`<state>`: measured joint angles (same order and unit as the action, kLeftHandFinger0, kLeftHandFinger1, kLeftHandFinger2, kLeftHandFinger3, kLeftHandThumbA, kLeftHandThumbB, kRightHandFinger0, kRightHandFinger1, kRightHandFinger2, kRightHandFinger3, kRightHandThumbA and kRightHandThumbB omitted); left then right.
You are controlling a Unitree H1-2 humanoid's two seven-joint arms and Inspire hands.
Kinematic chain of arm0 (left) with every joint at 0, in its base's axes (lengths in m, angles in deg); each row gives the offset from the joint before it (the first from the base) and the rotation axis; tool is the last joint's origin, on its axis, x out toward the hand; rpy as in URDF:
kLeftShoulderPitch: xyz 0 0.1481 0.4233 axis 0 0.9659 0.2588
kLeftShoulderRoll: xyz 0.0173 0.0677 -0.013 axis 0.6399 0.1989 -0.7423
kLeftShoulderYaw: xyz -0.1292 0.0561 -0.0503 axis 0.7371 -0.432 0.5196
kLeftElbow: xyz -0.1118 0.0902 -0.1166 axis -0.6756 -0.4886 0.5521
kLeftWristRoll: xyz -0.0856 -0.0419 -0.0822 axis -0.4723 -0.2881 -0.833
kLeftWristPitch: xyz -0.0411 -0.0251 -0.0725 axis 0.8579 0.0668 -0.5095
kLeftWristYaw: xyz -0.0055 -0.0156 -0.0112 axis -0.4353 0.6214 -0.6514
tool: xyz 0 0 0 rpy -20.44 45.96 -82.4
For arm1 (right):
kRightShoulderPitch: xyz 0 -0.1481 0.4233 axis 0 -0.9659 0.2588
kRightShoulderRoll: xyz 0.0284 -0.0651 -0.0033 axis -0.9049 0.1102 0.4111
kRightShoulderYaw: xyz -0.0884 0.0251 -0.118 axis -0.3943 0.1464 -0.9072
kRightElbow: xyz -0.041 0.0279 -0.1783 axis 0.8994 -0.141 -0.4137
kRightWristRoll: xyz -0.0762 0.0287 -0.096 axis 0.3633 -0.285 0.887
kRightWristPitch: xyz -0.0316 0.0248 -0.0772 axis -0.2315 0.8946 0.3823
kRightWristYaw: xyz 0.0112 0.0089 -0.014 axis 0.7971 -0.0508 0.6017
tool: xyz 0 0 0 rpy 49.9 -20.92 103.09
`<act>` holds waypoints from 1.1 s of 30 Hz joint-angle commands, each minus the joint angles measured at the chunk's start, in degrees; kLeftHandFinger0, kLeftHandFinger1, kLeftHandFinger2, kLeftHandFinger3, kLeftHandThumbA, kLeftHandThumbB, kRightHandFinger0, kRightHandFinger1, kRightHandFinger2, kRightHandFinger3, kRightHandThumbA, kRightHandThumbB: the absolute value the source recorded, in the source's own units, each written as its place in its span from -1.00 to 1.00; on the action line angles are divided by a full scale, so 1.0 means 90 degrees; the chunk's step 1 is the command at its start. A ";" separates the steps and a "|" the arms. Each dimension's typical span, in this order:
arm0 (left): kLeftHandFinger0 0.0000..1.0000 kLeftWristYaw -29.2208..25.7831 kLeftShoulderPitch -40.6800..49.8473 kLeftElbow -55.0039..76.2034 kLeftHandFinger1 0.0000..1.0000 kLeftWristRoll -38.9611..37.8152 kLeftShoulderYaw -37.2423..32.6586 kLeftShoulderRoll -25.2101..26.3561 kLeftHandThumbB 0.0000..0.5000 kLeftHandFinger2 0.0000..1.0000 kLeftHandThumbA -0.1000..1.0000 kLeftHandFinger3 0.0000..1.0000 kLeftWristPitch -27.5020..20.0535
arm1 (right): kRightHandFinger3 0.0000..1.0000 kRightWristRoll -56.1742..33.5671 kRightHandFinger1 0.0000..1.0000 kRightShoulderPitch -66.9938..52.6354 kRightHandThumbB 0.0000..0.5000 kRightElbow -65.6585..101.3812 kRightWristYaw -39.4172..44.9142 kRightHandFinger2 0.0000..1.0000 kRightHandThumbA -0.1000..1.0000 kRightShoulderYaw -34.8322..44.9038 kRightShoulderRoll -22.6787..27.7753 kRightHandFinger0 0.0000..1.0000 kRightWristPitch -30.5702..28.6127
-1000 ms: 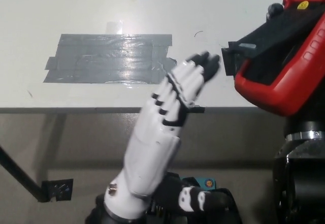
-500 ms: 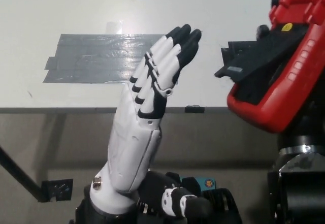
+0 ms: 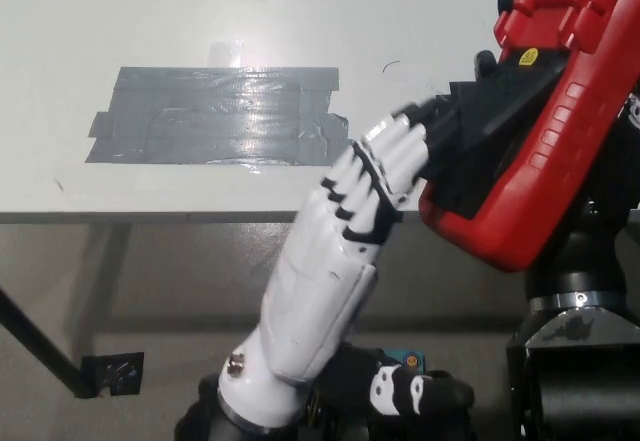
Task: The robot first picks the multimeter with right hand and then unfolds the black stand on the back of it using left hand
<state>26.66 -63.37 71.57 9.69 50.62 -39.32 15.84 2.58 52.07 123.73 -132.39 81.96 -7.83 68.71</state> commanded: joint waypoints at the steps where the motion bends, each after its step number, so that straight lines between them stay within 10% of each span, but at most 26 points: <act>1: 1.00 -0.0043 0.0298 -0.0058 1.00 0.0040 -0.0293 -0.0120 0.23 1.00 1.00 1.00 -0.0150 | 1.00 0.0140 -0.30 0.0486 -0.85 0.0256 0.0196 0.51 -1.00 0.0112 -0.0346 -1.00 -0.0237; 10: 1.00 -0.0595 0.1005 -0.0243 1.00 0.0892 -0.0704 -0.0201 0.23 1.00 1.00 1.00 -0.0629 | 1.00 0.0121 -0.24 0.1082 -0.97 0.0166 -0.0204 0.61 -1.00 0.0526 -0.0658 -1.00 -0.0334; 16: 1.00 -0.0897 0.1078 -0.0494 1.00 0.1182 -0.0859 -0.0211 0.30 1.00 1.00 1.00 -0.0857 | 0.52 0.0189 -0.26 0.1322 -0.99 0.0058 -0.0428 0.64 -1.00 0.0527 -0.0760 -1.00 -0.0601; 18: 1.00 -0.0958 0.1063 -0.0524 1.00 0.1111 -0.0854 -0.0209 0.30 1.00 1.00 1.00 -0.0895 | 0.96 0.0192 -0.17 0.1343 -0.99 0.0046 -0.0439 0.68 -1.00 0.0493 -0.0760 -1.00 -0.0658; 21: 1.00 -0.0815 0.1029 -0.0411 1.00 0.1056 -0.0785 -0.0144 0.31 1.00 1.00 1.00 -0.0785 | 1.00 0.0251 -0.18 0.1291 -1.00 0.0059 -0.0277 0.71 -1.00 0.0561 -0.0758 -1.00 -0.0509; 24: 1.00 -0.0651 0.1030 -0.0239 1.00 0.0730 -0.0617 0.0043 0.23 1.00 1.00 1.00 -0.0657 | 1.00 0.0244 -0.35 0.1243 -1.00 -0.0103 -0.0127 0.61 -1.00 0.0681 -0.0412 -1.00 -0.0390; 26: 1.00 -0.0767 0.1103 -0.0209 1.00 0.0752 -0.0409 0.0154 0.19 1.00 1.00 1.00 -0.0698 | 0.64 0.0409 -0.44 0.1206 -1.00 -0.0383 0.0046 0.47 -1.00 0.0835 -0.0043 -1.00 -0.0298; 33: 1.00 -0.0747 0.1481 -0.0202 1.00 0.0192 0.0013 0.0655 0.14 1.00 1.00 1.00 -0.0759 | 1.00 0.1848 -0.49 0.1362 -0.85 -0.2251 0.1071 0.50 -1.00 0.1055 0.1307 -1.00 -0.0576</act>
<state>21.29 -52.14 68.33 15.29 49.33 -34.66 10.61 8.52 60.64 110.96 -131.44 90.90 -0.68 66.07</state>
